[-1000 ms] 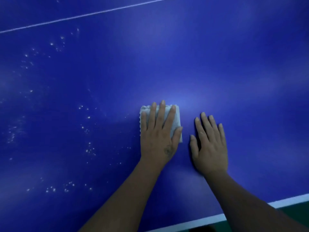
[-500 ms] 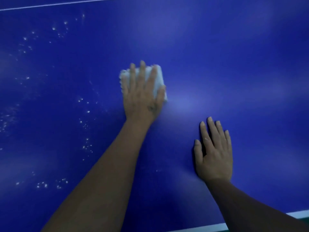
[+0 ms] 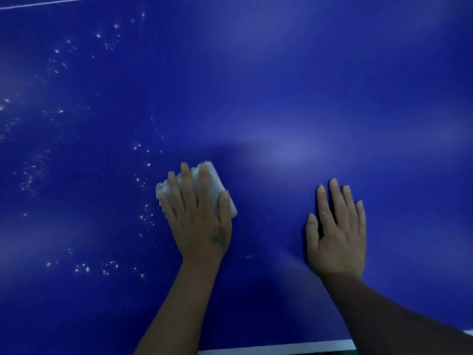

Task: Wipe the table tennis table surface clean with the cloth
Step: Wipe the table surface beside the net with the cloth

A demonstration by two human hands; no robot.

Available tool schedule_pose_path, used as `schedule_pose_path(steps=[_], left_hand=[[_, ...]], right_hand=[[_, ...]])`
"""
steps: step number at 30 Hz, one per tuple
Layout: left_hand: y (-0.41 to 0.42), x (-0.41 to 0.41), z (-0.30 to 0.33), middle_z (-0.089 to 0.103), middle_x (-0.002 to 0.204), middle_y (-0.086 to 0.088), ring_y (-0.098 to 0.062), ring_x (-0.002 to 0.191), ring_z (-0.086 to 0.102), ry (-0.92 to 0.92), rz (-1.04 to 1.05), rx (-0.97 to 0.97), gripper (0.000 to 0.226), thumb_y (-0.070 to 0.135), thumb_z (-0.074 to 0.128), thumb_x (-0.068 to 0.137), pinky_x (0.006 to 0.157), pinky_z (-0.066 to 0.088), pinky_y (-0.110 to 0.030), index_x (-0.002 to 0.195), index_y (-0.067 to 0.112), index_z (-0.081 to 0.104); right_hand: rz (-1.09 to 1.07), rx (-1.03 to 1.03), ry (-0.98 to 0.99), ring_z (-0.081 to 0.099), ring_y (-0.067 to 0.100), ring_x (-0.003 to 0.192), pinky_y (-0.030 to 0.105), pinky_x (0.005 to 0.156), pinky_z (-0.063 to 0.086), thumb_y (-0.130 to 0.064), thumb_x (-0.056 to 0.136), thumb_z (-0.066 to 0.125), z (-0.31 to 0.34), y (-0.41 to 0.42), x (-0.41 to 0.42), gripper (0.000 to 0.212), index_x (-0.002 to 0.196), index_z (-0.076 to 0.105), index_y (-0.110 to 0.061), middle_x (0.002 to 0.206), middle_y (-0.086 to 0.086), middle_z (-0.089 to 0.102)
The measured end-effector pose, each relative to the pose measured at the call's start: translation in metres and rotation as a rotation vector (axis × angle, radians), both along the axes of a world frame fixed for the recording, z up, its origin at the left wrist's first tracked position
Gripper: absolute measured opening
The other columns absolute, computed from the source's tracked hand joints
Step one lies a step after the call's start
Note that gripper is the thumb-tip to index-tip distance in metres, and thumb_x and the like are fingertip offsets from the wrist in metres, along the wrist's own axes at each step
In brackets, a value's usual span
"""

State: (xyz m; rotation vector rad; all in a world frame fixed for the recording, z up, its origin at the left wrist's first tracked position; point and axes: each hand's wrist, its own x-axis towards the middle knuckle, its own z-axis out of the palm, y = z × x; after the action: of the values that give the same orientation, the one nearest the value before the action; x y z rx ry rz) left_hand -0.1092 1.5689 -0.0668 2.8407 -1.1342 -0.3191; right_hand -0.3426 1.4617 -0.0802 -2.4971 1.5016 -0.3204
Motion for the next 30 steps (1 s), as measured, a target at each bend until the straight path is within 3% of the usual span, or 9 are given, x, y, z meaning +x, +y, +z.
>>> schedule_pose_path(steps=[3,9,12,17,23,26,30], left_hand=[[-0.019,0.018,-0.004,0.004,0.178,-0.008,-0.033,0.165,0.001,-0.009,0.010,-0.013,0.067,0.055,0.025,0.112,0.129,0.010,-0.063,0.171,0.026,0.009],[0.036,-0.038,0.007,0.001,0.179,-0.008,-0.034,0.165,-0.001,0.067,0.005,0.021,0.069,0.052,0.028,0.111,0.128,0.011,-0.065,0.171,0.024,0.009],[0.006,-0.047,0.006,-0.003,0.179,-0.007,-0.033,0.164,-0.006,0.106,0.060,-0.001,0.067,0.053,0.025,0.112,0.129,0.005,-0.065,0.171,0.026,0.008],[-0.048,-0.074,0.003,0.003,0.179,-0.007,-0.032,0.164,-0.007,0.104,-0.198,-0.041,0.066,0.056,0.023,0.113,0.130,0.006,-0.063,0.171,0.026,0.013],[0.043,-0.128,0.007,0.006,0.178,-0.006,-0.031,0.165,0.002,0.133,-0.468,-0.042,0.068,0.055,0.034,0.111,0.131,0.014,-0.059,0.170,0.027,0.017],[0.066,-0.132,0.010,0.006,0.179,-0.003,-0.028,0.165,0.001,0.152,-0.514,-0.024,0.067,0.057,0.035,0.111,0.131,0.015,-0.057,0.170,0.030,0.018],[0.019,-0.111,0.005,0.010,0.178,-0.004,-0.028,0.165,0.002,0.086,-0.483,-0.070,0.066,0.056,0.033,0.112,0.132,0.010,-0.056,0.170,0.027,0.021]], right_hand=[[0.003,0.007,0.008,0.023,0.029,0.163,0.058,0.130,0.020,-0.028,0.108,0.048,-0.001,0.000,0.001,0.056,0.161,0.045,-0.014,0.173,0.007,0.032],[0.003,-0.009,0.005,0.024,0.030,0.163,0.058,0.131,0.020,-0.028,0.108,0.048,0.000,0.000,0.001,0.056,0.162,0.044,-0.014,0.173,0.007,0.032],[0.004,-0.012,0.005,0.024,0.029,0.163,0.057,0.131,0.020,-0.028,0.108,0.049,0.000,0.000,0.001,0.055,0.162,0.045,-0.014,0.173,0.007,0.033],[-0.001,-0.031,-0.006,0.025,0.028,0.162,0.057,0.131,0.021,-0.028,0.108,0.050,0.001,0.001,0.002,0.055,0.161,0.046,-0.014,0.172,0.007,0.033],[0.002,-0.019,-0.004,0.022,0.027,0.163,0.054,0.132,0.017,-0.031,0.111,0.047,0.002,0.003,0.001,0.055,0.163,0.043,-0.015,0.174,0.005,0.030],[0.016,0.027,-0.029,0.020,0.026,0.164,0.055,0.132,0.017,-0.033,0.112,0.045,0.005,0.002,-0.001,0.055,0.163,0.041,-0.014,0.175,0.004,0.029],[0.083,0.019,-0.080,0.031,0.030,0.160,0.058,0.130,0.021,-0.028,0.110,0.050,0.009,0.013,-0.025,0.051,0.157,0.050,-0.007,0.171,0.008,0.037]])
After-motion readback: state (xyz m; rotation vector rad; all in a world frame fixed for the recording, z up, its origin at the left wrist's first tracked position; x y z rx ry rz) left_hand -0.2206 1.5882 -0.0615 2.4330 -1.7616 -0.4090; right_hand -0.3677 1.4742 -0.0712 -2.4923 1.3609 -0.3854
